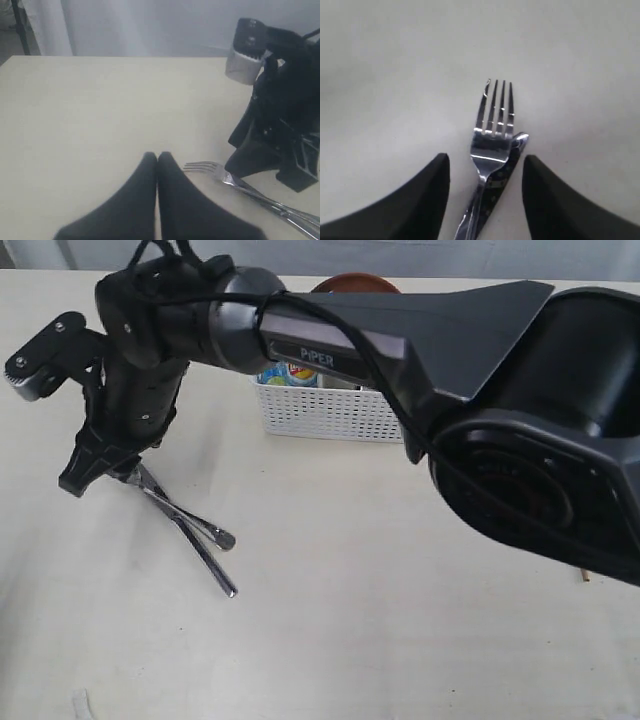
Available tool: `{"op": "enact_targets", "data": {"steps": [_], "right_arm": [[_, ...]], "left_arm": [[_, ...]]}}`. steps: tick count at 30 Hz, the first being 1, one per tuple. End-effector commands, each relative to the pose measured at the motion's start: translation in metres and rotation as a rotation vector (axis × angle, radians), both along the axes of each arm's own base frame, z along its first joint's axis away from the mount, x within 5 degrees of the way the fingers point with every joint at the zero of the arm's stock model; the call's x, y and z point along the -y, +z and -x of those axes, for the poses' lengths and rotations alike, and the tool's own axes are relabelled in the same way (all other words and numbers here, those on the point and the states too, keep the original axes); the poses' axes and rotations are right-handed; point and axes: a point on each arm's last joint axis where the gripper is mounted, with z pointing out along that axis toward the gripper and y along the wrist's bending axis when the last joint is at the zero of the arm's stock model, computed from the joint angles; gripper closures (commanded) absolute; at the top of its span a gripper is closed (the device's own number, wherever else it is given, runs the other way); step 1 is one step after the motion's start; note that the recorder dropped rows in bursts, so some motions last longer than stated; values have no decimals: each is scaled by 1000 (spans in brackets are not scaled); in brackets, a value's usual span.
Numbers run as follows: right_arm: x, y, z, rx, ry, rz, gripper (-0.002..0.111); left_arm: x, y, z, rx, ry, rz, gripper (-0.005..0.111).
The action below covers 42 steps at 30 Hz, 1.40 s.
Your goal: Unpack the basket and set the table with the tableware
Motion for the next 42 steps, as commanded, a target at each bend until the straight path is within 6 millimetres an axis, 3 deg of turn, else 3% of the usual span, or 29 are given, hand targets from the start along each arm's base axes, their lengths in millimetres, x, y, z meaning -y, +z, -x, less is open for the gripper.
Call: {"op": "enact_targets", "data": {"steps": [1,12,21,32,35,38,42], "right_arm": [[-9,-5,10,94,55,45,62],[-13,-13,6,163,49,36,62],[-15,-36,4,148,36,52,62],[-16,-42,-1,180,-26,38,62],[-16,-42,-2,190,-25,46,75],[-15,-42,-2,189,-24,48,96],[-15,-42,-2,193,-21,58,104]], "left_arm": [[0,0,0,13,2,-11,107],[0,0,0,13,2,-11,107],[0,0,0,13,2,-11,107],[0,0,0,13,2,-11,107],[0,0,0,13,2,-11,107],[0,0,0,13,2,-11,107],[0,0,0,13,2,-11,107]]}}
